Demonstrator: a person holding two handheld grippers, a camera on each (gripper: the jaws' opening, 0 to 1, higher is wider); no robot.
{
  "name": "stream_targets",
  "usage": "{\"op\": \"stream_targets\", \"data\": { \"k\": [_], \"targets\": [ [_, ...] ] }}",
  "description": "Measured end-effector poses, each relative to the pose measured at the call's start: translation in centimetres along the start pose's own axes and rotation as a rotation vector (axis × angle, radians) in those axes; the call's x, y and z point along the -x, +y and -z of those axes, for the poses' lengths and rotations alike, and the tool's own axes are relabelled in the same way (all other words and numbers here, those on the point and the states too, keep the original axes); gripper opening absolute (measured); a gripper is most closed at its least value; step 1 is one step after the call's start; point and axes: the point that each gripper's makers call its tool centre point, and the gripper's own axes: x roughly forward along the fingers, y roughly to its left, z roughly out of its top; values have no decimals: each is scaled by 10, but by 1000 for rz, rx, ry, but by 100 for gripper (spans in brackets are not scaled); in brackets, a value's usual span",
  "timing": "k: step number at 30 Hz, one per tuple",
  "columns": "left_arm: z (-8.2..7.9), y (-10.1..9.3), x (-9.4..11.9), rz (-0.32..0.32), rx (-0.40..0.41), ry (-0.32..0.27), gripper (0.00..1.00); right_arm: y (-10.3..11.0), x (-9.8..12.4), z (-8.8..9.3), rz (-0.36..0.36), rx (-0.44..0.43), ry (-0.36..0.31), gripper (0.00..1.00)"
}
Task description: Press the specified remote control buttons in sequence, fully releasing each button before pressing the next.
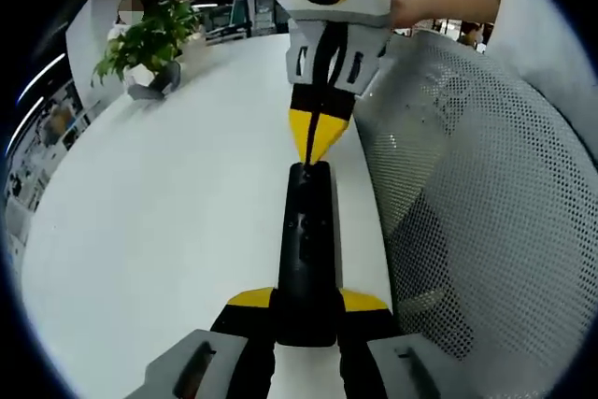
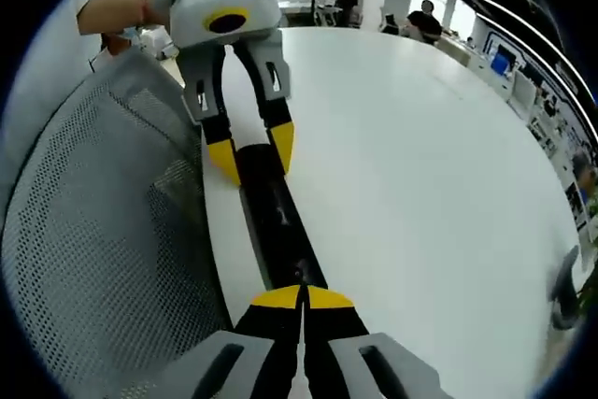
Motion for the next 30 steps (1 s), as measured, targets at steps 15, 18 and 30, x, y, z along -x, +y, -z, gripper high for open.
{"op": "stream_targets", "data": {
  "k": [15, 18, 30],
  "targets": [
    [-2, 2, 1, -50, 80, -197, 25, 1, -1, 2, -31, 65, 147, 0],
    [-6, 3, 2, -78, 194, -236, 27, 0, -1, 1, -16, 34, 125, 0],
    [-3, -4, -2, -72, 87, -233, 24, 0, 4, 1, 9, -149, -46, 0]
  ]
}}
